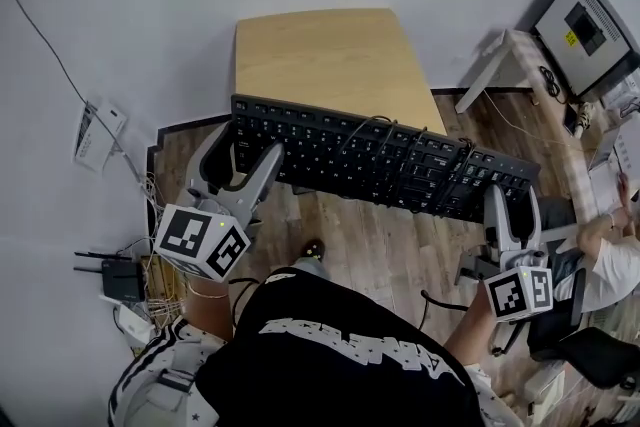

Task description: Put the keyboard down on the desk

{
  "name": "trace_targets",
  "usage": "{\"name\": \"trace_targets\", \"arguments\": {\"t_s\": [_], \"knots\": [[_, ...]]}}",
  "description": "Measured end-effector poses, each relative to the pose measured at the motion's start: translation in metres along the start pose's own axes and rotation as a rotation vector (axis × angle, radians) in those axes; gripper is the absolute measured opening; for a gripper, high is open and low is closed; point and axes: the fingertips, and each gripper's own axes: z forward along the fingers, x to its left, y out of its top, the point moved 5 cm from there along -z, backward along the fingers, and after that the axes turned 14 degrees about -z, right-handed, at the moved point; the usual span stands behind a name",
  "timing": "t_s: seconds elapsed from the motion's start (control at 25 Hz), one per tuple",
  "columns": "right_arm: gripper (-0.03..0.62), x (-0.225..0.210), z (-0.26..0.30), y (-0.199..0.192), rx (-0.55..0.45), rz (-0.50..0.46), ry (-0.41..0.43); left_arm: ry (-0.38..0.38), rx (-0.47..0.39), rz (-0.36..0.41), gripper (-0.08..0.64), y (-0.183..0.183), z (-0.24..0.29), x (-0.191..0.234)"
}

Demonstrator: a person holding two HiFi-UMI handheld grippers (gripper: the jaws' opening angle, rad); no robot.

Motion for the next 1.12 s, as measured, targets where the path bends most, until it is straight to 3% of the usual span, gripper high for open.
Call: {"name": "trace_targets", "arguments": {"t_s": [1.12], "knots": [[0.336,-0.0019,0.002,0.0025,-0.018,-0.013,0.017,-0.003,-0.048,0.001,0.298,-0.0022,-0.0027,-0.001]]}}
